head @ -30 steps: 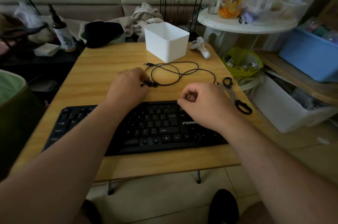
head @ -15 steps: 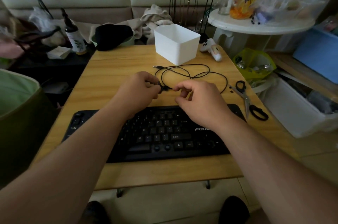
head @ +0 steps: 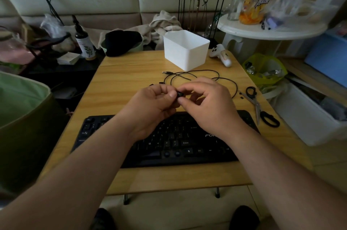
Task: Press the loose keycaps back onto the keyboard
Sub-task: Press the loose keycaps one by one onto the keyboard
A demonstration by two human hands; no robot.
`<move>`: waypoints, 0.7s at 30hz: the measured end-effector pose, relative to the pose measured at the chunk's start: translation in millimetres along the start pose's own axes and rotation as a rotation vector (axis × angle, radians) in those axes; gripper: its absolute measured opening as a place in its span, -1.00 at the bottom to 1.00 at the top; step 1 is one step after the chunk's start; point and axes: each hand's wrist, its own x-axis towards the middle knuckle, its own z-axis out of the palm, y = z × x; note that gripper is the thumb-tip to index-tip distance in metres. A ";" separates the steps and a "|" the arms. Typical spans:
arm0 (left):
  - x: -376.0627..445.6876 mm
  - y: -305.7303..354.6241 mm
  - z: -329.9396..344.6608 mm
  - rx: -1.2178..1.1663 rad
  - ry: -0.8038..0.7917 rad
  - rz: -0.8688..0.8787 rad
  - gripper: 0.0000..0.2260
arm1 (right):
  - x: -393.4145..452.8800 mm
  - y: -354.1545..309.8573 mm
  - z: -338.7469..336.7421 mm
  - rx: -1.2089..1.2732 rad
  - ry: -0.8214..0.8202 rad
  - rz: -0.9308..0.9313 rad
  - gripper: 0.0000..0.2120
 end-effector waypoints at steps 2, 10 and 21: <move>-1.1 1.2 -0.5 -0.023 -0.021 -0.011 -0.91 | -0.2 -1.2 -1.0 0.014 0.020 -0.008 -0.79; -3.8 3.8 -0.1 -0.037 -0.035 -0.013 -0.88 | -1.5 -1.8 -1.4 0.020 0.048 -0.047 -0.80; -8.6 13.2 -6.6 0.127 -0.030 0.083 -0.89 | 6.7 -5.9 -5.6 -0.072 0.012 -0.088 -0.86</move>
